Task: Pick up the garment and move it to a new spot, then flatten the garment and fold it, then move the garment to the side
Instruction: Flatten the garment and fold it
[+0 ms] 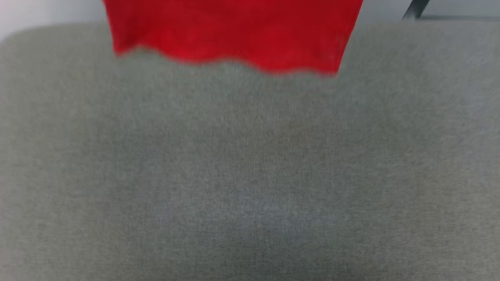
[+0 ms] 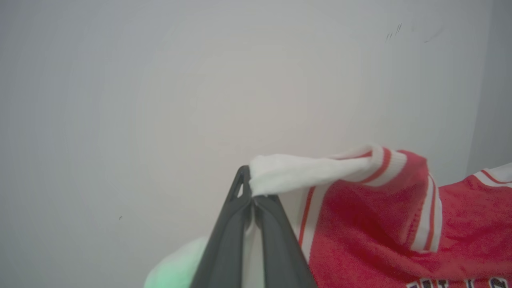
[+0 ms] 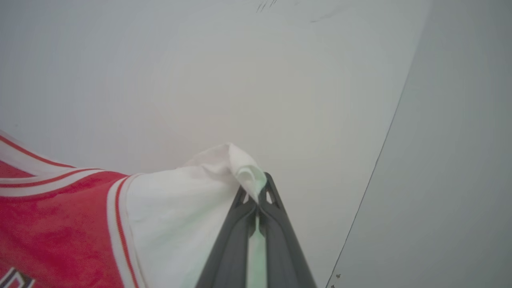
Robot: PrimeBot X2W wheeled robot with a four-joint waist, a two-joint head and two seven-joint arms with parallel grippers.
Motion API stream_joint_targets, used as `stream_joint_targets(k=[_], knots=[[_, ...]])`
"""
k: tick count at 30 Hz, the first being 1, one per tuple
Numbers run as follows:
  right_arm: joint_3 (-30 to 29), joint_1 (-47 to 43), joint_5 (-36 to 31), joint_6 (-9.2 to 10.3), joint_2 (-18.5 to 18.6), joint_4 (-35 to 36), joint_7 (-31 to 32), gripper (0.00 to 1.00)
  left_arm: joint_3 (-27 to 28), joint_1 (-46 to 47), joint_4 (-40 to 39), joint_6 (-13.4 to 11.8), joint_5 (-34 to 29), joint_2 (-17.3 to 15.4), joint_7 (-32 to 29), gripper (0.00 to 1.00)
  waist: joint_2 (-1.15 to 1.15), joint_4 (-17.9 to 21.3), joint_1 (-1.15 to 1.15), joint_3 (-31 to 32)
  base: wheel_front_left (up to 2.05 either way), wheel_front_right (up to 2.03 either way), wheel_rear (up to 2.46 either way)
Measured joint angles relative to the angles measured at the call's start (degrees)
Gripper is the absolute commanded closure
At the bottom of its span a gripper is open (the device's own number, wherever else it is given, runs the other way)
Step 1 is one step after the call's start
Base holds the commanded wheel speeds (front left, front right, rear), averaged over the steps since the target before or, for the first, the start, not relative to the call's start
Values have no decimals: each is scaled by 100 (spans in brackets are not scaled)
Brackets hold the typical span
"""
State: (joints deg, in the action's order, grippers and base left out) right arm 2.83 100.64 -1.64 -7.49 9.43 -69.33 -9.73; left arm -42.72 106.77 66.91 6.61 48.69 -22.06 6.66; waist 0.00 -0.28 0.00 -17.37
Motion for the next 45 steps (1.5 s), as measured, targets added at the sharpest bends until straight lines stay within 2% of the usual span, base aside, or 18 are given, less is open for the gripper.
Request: stream_joint_targets(k=[3,8,15,20,25,27,33,39,45], knots=[[-364,376,-466,0,179,305,-346,100,23,516,-126,22,-55,-34,492,100,0,-27,0,-560,0,0,0],[-939,602,-1229,0,279,805,-492,100,112,857,-236,53,-87,2,760,100,0,-111,0,-1261,0,0,0],[-1573,634,-2117,-1,2,1198,-523,100,399,750,-625,75,-145,-41,832,100,0,-323,0,-2113,0,0,0],[-1629,328,-2256,-2,-220,1100,-524,100,567,10,-614,78,-182,32,832,100,0,-590,0,-2464,0,0,0],[-1506,-85,-2006,-2,-297,823,-524,100,345,-484,-218,79,-73,237,627,100,0,-708,0,-2302,0,0,0],[-1530,-278,-1731,-2,-337,498,-523,100,264,-647,-122,80,37,301,431,100,0,-745,0,-2165,0,0,0],[-1132,-977,-1216,-2,-430,-304,-482,100,77,-1563,99,80,326,517,-119,100,0,-786,0,-1586,0,0,0],[-650,-1898,-476,-2,-436,-436,-226,100,-73,-2404,60,80,552,687,-221,100,0,-783,0,-862,0,0,0],[185,-2998,420,-2,-533,-449,5,100,-397,-3488,-175,80,604,738,-123,100,0,-817,0,-173,0,0,0]])
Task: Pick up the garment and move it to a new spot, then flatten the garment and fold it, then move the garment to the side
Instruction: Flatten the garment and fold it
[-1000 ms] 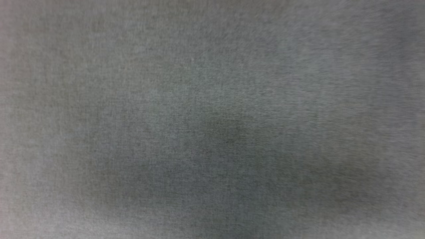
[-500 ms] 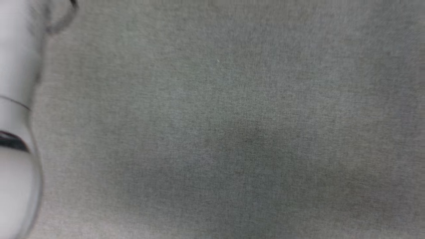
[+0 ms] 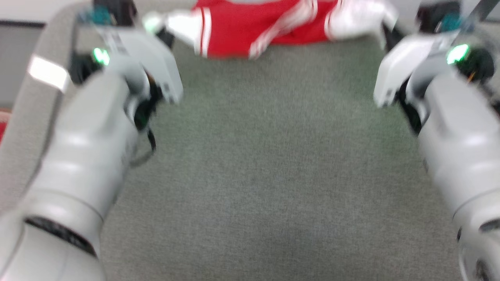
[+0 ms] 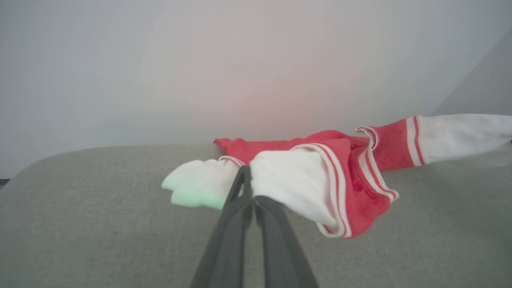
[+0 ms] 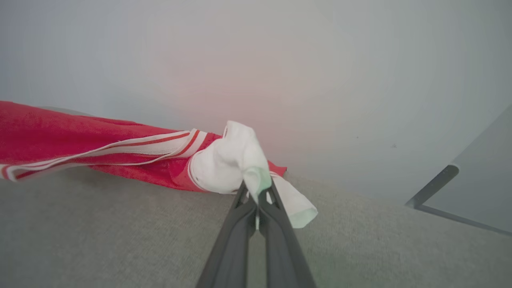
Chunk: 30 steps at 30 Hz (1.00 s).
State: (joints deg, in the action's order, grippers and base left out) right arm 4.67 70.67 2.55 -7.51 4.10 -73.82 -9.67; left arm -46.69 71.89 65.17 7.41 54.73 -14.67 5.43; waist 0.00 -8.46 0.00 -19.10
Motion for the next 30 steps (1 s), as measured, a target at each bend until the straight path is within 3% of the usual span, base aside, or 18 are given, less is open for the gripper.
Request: stream_joint_targets(k=[5,8,13,14,17,20,23,27,29,30], knots=[[845,-933,854,0,81,367,73,100,-242,-893,-290,0,53,-79,103,100,0,-34,0,539,0,0,0],[1494,-1664,1458,0,389,1046,224,100,-257,-1345,-448,0,193,-169,200,100,0,-60,0,821,0,0,0],[2702,-3044,2547,0,1546,2962,710,100,-265,-1956,-656,-3,269,-411,390,100,0,-116,0,1188,0,0,0],[2702,-3044,2547,0,1546,2962,710,100,-265,-1956,-656,-3,269,-411,390,100,0,-116,0,1188,0,0,0],[3108,-3765,3054,-1,2420,4210,1031,100,-234,-2285,-853,-54,311,-609,482,100,0,-143,0,1334,0,0,0],[3154,-4346,3293,0,3255,5202,1288,100,-165,-2627,-1094,-186,393,-806,549,100,0,-156,0,1418,0,0,0],[3070,-4948,3507,-1,3752,5974,1530,100,-112,-3005,-1448,-391,478,-968,571,100,0,-148,0,1448,0,0,0],[2685,-5670,3724,-1,4144,6640,1896,100,-48,-3516,-2128,-695,590,-1200,566,100,0,-108,0,1430,0,0,0],[2454,-5991,3827,-1,4198,6930,2106,100,-40,-3767,-2519,-922,630,-1338,527,100,0,-85,0,1413,0,0,0],[2277,-6339,3884,-1,4219,7183,2308,100,-27,-4030,-2964,-1154,648,-1486,478,100,0,-69,0,1392,0,0,0]])
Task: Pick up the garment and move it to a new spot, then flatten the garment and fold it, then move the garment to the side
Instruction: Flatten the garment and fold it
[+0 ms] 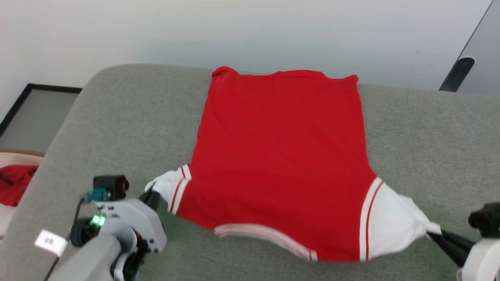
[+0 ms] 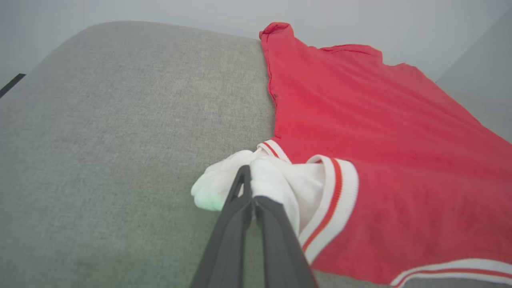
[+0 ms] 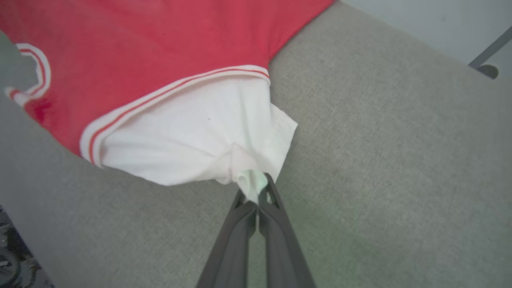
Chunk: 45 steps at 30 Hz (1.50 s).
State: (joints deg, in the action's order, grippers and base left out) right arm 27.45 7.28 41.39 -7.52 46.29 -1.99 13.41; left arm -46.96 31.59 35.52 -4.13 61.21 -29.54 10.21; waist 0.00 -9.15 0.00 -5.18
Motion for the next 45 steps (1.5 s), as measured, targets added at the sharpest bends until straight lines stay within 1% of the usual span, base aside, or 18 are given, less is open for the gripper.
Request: stream_joint_targets(k=[1,3,7,8,9,11,14,19,23,24,25,26,32,37,39,41,43,45], knots=[[0,0,0,0,0,0,0,100,0,0,0,0,0,0,0,100,0,0,0,0,0,0,0],[-191,-325,26,0,29,214,214,100,-1,-265,-453,-229,57,-144,-108,100,0,18,0,-16,0,0,0],[-548,-889,47,0,51,639,590,100,65,-822,-1400,-744,192,-490,-219,100,0,50,0,-53,0,0,0],[-679,-1016,46,0,32,726,633,100,109,-954,-1621,-897,243,-583,-244,100,0,57,0,-64,0,0,0],[-940,-1230,21,0,1,826,738,100,126,-1195,-2067,-1143,286,-761,-324,100,0,65,0,-90,0,0,0],[-1135,-1464,-11,0,-52,954,869,100,187,-1412,-2483,-1389,371,-869,-370,100,0,63,0,-125,0,0,0],[-1386,-1747,-33,0,-190,1113,1098,100,218,-1675,-2980,-1678,431,-1045,-416,100,0,47,0,-180,0,0,0],[-1759,-1921,-234,0,-434,1313,1407,100,233,-1896,-3455,-1912,497,-1162,-472,100,0,2,0,-266,0,0,0],[-1982,-1952,-350,0,-736,1334,1760,100,229,-1930,-3538,-1964,513,-1125,-464,100,0,-24,0,-327,0,0,0],[-2037,-1951,-421,0,-793,1327,1870,81,212,-1930,-3539,-1965,511,-1105,-464,100,0,-28,0,-341,0,0,0],[-2105,-1941,-488,0,-867,1326,1984,25,201,-1930,-3535,-1965,510,-1088,-461,100,0,-30,0,-355,0,0,0],[-2161,-1928,-546,0,-953,1339,2087,0,199,-1930,-3531,-1965,509,-1067,-456,100,0,-32,0,-368,0,0,0],[-2525,-1839,-688,0,-1312,1771,2504,0,176,-1844,-3475,-1928,468,-958,-443,100,0,-44,0,-465,0,0,0],[-3052,-1806,-781,0,-1569,2480,2450,0,185,-1689,-3442,-1875,412,-900,-403,100,0,-58,0,-603,0,0,0],[-3203,-1622,-928,1,-1615,2797,2263,0,194,-1629,-3439,-1856,381,-866,-358,100,0,-65,0,-673,0,0,0],[-3323,-1211,-1129,0,-1692,3006,1909,0,204,-1562,-3442,-1847,358,-822,-313,100,0,-68,0,-758,0,0,0],[-3350,-703,-1343,0,-1748,3044,1555,0,207,-1478,-3441,-1822,307,-778,-266,100,0,-72,0,-853,0,0,0],[-3282,-166,-1608,0,-1739,2886,1248,0,210,-1391,-3439,-1798,264,-739,-230,100,0,-79,0,-954,0,0,0]])
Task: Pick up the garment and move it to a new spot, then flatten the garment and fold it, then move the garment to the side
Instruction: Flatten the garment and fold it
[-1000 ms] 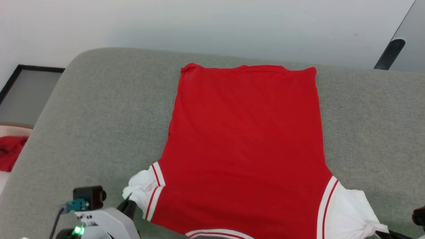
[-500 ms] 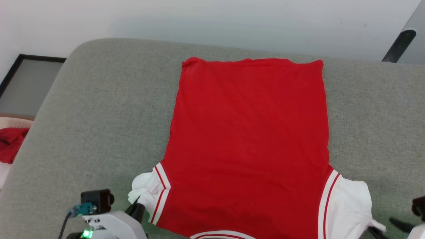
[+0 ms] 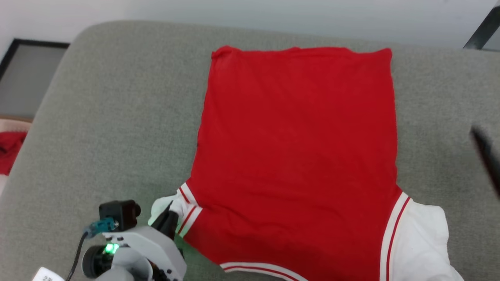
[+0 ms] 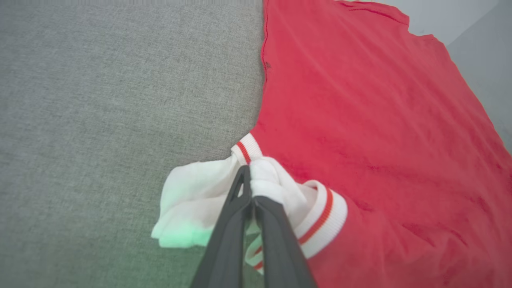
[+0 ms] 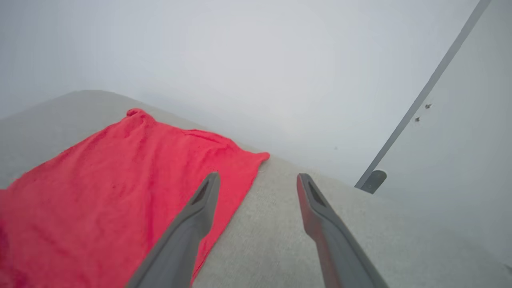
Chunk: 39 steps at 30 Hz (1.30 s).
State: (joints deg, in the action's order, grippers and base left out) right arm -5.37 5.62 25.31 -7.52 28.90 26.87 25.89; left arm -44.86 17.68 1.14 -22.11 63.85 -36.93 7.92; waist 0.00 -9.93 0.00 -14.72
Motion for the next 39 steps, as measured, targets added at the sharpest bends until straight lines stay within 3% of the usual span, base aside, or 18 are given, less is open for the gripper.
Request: stream_joint_targets(k=[5,11,17,25,31,39], knots=[[366,1318,-325,0,-89,-904,-380,0,-23,232,38,96,-127,163,104,100,0,-70,0,-257,0,0,0],[857,2855,-298,0,-31,-2342,-207,0,-112,561,164,256,-255,417,144,100,0,-295,0,-531,0,0,0],[1379,4179,-169,0,158,-3916,563,0,-257,898,377,500,-338,784,168,100,0,-616,0,-799,0,0,0],[1860,5411,-13,0,168,-5769,2062,0,-454,1191,803,835,-389,1212,194,100,0,-1071,0,-1132,0,0,0],[1738,5953,-312,1,46,-6769,2750,0,-510,1341,1067,1060,-388,1449,256,100,0,-1357,0,-1324,0,0,0],[1441,6503,-864,1,-170,-7552,3063,0,-547,1463,1300,1262,-378,1658,323,100,0,-1567,0,-1506,0,0,0]])
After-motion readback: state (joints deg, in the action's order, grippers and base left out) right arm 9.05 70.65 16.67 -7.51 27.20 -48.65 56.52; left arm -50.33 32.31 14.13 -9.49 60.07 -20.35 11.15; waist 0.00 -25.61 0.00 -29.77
